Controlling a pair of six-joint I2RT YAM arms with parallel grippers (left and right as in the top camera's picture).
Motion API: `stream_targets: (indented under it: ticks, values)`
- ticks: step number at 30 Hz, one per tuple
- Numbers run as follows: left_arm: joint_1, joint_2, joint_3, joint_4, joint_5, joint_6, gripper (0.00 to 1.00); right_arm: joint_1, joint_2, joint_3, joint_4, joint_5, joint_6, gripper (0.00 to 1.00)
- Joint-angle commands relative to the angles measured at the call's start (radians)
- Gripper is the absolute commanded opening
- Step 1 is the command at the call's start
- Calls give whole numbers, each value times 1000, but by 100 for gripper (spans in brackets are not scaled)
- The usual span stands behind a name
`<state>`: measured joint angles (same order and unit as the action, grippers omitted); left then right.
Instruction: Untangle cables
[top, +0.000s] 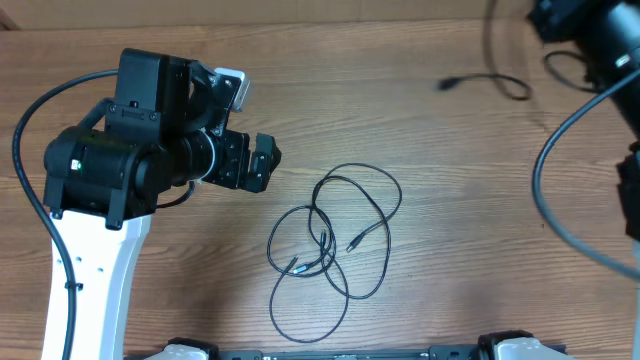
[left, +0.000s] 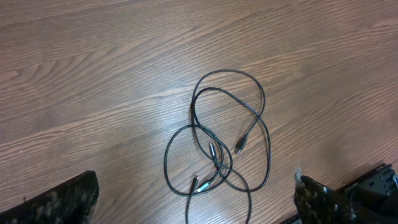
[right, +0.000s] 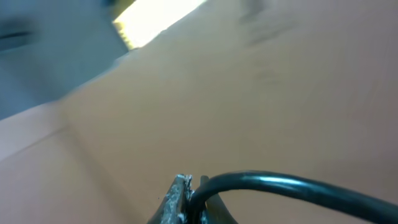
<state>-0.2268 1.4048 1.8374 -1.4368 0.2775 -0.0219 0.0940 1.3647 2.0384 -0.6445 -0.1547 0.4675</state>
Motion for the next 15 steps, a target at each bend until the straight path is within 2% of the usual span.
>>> stream_targets:
  ticks: [1, 5, 8, 10, 15]
  values:
    - [4, 5, 11, 0, 8, 19, 100, -72, 5, 11, -48, 377, -32, 4]
    - [4, 5, 11, 0, 8, 19, 100, -195, 11, 11, -109, 650, -87, 4]
    - [4, 5, 11, 0, 8, 19, 100, -321, 29, 11, -164, 716, -164, 4]
    - [4, 5, 11, 0, 8, 19, 100, -425, 47, 11, -206, 730, -161, 4]
    - [4, 5, 11, 0, 8, 19, 100, -690, 119, 10, -336, 639, 20, 4]
